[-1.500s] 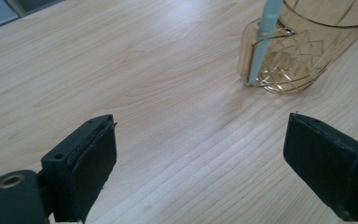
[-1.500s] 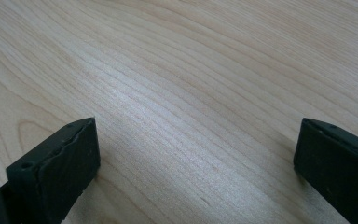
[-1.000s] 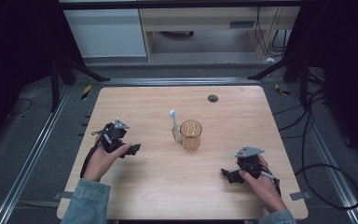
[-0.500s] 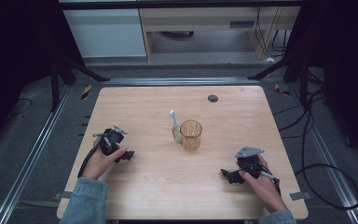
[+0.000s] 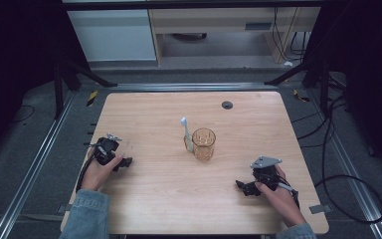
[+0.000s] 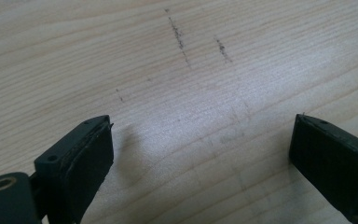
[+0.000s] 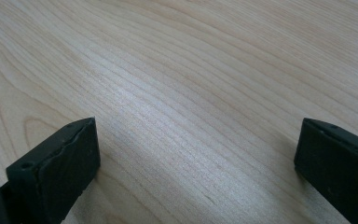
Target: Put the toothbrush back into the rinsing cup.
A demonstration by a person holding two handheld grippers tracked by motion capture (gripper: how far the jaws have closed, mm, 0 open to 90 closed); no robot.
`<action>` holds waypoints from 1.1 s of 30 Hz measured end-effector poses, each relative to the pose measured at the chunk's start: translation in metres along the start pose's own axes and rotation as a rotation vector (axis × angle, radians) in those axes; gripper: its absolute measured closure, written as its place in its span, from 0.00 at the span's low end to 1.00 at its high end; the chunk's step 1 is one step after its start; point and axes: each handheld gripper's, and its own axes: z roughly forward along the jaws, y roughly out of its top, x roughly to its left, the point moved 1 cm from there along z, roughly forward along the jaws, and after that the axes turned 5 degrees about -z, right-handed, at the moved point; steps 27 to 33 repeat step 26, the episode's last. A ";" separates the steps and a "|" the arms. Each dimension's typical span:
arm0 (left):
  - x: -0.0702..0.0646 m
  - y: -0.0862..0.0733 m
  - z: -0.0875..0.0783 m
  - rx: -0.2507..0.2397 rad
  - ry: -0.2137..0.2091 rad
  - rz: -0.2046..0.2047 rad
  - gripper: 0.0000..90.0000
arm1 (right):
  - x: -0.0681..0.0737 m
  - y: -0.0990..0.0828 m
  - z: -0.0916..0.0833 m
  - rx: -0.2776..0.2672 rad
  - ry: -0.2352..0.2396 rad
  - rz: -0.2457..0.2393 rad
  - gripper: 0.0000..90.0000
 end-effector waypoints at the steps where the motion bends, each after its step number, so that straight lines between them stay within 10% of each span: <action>1: 0.001 0.000 0.000 -0.007 -0.003 -0.004 0.06 | 0.000 0.000 0.000 0.000 0.000 0.000 0.00; 25: 0.010 -0.008 0.019 -0.210 -0.045 -0.064 0.00 | 0.000 0.000 0.000 0.000 -0.001 0.000 0.00; 33: 0.011 -0.008 0.019 -0.210 -0.047 -0.066 0.00 | 0.000 0.000 0.000 0.001 -0.001 0.000 0.00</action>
